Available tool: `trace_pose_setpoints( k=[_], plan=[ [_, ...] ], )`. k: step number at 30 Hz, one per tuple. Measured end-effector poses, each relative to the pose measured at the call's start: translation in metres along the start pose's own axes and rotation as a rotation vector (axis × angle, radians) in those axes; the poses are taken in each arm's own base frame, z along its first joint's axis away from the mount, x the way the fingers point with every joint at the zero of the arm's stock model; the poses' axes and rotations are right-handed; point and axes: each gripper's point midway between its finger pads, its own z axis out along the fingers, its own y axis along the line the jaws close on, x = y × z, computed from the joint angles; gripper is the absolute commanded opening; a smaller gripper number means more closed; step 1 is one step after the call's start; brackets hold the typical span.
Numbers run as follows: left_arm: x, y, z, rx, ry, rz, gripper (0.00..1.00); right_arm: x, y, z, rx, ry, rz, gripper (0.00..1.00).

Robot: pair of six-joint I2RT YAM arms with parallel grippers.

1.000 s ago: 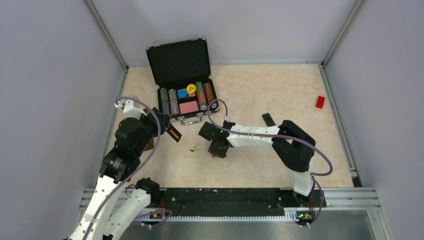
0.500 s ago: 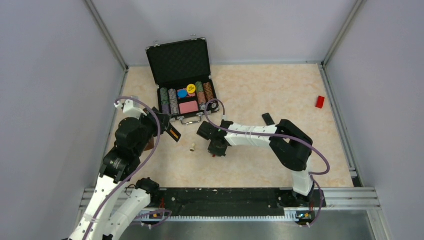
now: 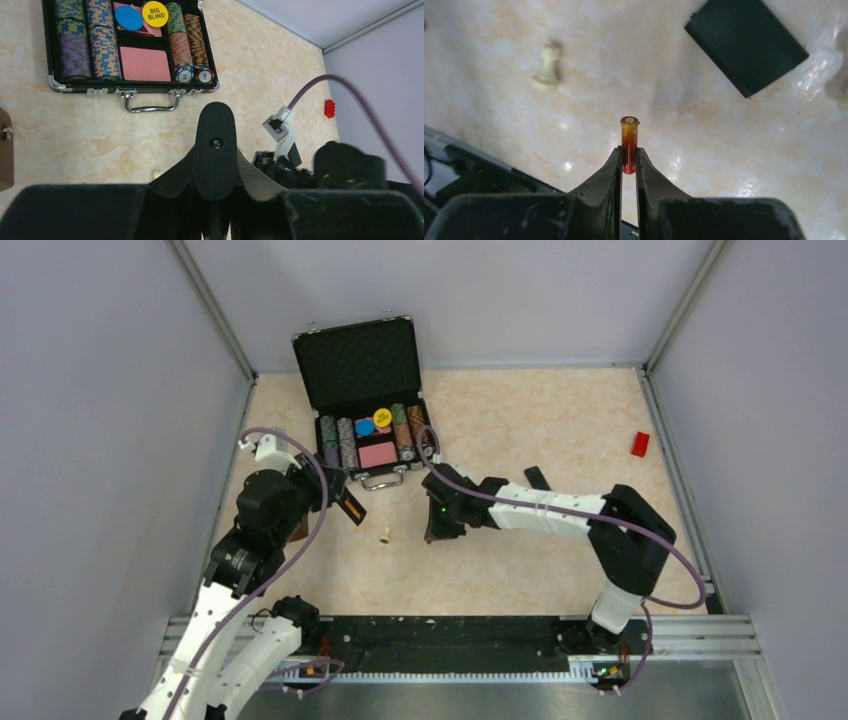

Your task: Load the batteries into the remote control

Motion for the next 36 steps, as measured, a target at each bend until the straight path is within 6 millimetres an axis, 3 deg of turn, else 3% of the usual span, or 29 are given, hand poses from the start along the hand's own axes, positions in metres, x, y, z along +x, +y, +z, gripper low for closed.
trace_pose_setpoints(
  k=[5,12,22,29,36],
  plan=[
    [0.008,-0.007,0.008,0.031,0.046,0.001,0.0,-0.028,0.025,-0.047,-0.265,-0.059,-0.182,0.0],
    [0.021,-0.031,0.019,0.135,0.154,-0.01,0.0,-0.039,0.065,-0.127,-0.559,-0.204,-0.49,0.0],
    [0.045,-0.095,0.032,0.462,0.379,-0.046,0.0,-0.049,0.06,-0.237,-0.715,-0.572,-0.789,0.0],
    [0.033,-0.139,0.024,0.707,0.388,-0.086,0.0,-0.052,0.052,-0.253,-0.693,-0.637,-0.834,0.0],
    [0.035,-0.162,0.015,0.844,0.392,-0.081,0.0,-0.051,0.048,-0.267,-0.696,-0.666,-0.825,0.0]
  ],
)
